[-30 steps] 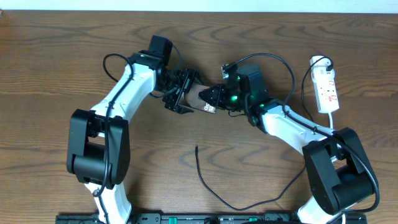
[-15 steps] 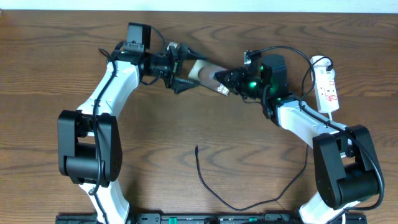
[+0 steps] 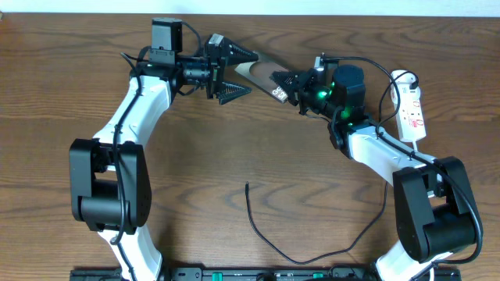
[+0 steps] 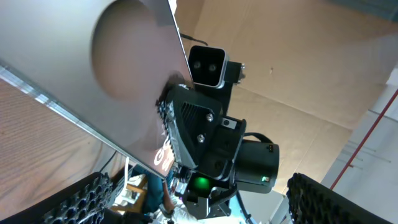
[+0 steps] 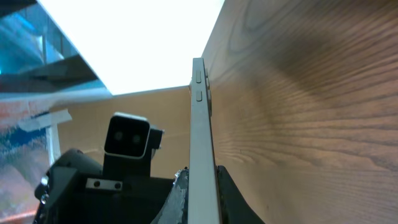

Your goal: Plug charger to phone and switch on socket

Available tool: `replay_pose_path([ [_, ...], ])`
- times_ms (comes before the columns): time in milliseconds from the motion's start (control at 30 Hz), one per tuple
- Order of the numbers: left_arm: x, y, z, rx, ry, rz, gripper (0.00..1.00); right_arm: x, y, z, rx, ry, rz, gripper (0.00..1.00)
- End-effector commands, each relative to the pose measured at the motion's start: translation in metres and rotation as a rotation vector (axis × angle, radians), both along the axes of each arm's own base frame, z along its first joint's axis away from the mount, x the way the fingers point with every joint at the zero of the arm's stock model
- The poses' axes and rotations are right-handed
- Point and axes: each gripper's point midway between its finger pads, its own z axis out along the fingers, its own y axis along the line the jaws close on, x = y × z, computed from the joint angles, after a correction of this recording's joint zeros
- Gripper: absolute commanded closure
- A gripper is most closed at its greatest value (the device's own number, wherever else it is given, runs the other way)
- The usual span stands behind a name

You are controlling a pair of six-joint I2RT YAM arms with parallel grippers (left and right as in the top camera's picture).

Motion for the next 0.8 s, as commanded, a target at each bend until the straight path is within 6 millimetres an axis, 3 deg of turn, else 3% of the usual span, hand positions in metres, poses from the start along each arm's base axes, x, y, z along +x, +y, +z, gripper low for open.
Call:
replay_pose_path([
  [0,0.003,0.004,0.016,0.002,-0.035,0.021,0.08,0.009,-0.004,0.009,0.032,0.012,-0.059,0.99],
  [267,0.026,0.013,-0.002,0.122,-0.05,0.158,0.08,0.015,-0.009,0.008,0.202,0.214,-0.165,0.99],
  [433,0.045,0.024,-0.016,0.219,-0.067,0.271,0.08,0.016,-0.007,0.021,0.23,0.168,-0.155,0.99],
  [533,0.053,0.027,-0.015,0.233,-0.102,0.302,0.08,0.013,0.003,0.032,0.246,0.127,-0.13,0.99],
  [767,0.065,0.034,-0.017,0.263,-0.093,0.374,0.08,0.0,0.034,0.033,0.281,0.168,-0.112,0.99],
])
